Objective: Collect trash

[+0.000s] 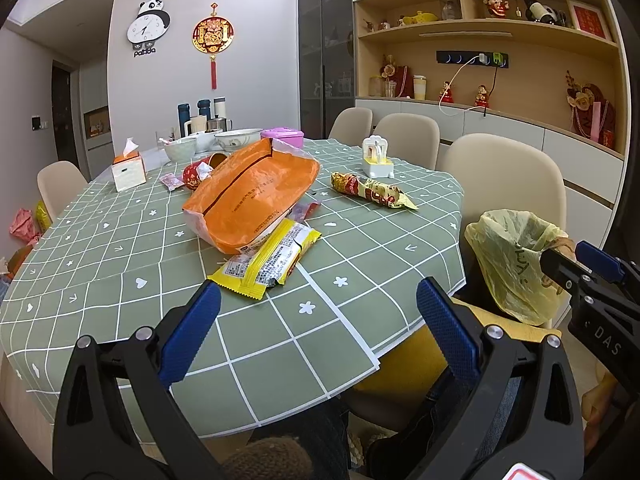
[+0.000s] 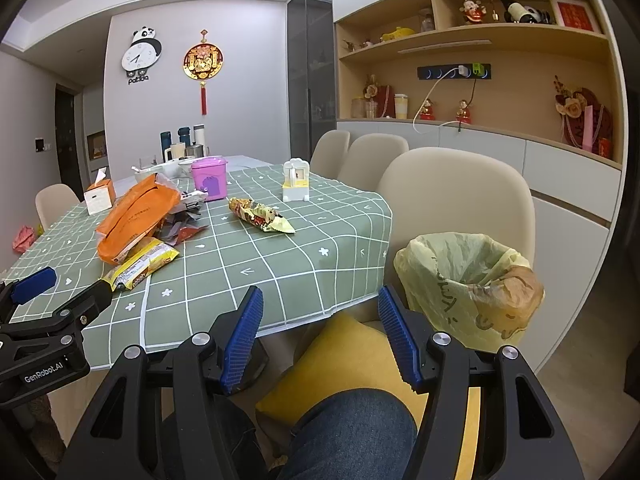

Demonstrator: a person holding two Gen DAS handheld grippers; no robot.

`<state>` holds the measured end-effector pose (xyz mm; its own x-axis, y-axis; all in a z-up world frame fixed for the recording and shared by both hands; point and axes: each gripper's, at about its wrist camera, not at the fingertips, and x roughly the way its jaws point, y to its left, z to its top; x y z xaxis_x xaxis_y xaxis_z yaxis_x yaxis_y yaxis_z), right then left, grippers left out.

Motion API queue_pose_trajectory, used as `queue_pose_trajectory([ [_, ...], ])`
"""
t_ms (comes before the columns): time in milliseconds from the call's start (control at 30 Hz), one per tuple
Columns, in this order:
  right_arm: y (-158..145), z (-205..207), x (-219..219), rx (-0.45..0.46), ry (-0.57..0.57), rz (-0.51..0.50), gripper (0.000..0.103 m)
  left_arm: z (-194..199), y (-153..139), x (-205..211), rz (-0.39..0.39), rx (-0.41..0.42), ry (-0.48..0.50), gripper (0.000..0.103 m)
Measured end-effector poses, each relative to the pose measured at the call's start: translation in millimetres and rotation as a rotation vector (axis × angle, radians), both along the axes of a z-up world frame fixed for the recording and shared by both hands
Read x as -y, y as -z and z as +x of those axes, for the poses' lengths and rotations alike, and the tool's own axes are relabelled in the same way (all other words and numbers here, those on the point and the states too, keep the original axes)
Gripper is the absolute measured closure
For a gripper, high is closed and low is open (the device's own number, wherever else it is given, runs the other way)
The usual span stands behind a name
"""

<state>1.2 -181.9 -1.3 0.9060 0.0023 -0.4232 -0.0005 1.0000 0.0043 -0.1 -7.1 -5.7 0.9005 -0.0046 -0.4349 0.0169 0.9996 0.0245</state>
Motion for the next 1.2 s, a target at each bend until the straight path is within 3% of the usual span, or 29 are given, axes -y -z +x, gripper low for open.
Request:
queue_pose_trajectory([
  [1200, -0.7, -0.2, 0.8, -0.005, 0.004, 0.004, 0.046, 1.1, -4.4, -4.1, -0.003, 0.005, -0.001, 0.009],
])
